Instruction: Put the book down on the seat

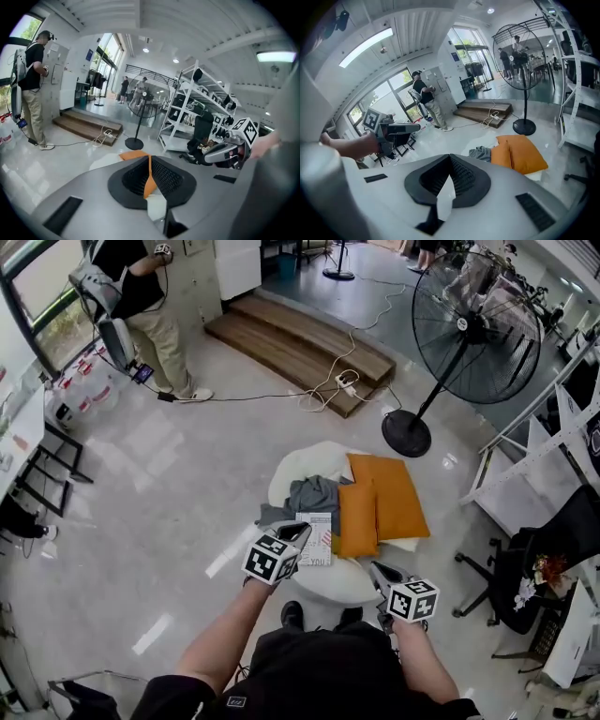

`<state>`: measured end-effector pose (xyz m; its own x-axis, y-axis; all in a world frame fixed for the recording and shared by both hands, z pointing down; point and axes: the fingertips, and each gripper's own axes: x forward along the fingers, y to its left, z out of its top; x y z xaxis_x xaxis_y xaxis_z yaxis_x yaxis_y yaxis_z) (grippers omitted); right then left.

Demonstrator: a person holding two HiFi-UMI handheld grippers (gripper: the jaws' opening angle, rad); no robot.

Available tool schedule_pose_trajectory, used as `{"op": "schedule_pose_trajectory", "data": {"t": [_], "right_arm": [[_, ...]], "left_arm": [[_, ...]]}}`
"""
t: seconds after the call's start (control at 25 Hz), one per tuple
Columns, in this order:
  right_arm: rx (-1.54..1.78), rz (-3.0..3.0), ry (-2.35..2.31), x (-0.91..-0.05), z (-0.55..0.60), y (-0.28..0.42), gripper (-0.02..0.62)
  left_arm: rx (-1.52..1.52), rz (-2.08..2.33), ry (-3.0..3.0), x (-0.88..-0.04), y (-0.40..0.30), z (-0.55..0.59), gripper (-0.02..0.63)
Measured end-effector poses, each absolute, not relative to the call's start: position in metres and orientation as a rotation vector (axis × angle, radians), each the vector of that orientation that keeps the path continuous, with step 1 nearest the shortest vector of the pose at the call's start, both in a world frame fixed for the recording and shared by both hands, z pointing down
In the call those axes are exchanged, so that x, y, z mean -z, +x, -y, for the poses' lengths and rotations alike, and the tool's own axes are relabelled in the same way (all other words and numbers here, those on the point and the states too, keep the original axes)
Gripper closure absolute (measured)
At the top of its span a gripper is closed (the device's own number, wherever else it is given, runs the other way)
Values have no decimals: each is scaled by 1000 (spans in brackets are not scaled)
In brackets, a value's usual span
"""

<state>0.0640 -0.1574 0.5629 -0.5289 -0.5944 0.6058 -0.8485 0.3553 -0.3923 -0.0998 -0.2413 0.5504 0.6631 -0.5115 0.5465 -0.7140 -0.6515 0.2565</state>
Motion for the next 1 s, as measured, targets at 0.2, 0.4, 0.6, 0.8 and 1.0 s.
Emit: {"op": "schedule_pose_trajectory", "data": {"t": [0.2,0.4,0.6,0.8,1.0], "right_arm": [[-887,2381,1285,-527,178,88,581],[-779,2532,1158,-487,177,122,581],[-694,2623,1059,-467,167,176,581],[-654,2694,1027,-453,167,225,581],[-609,2760,989,-435,168,247,581]], "left_arm": [[-568,1002,2430,-526,-86,233,598],[-530,1092,2353,-505,-56,229,603],[-517,1278,2341,-481,-18,225,603],[-434,1401,2348,-458,21,207,603],[-364,1575,2363,-427,32,188,603]]}}
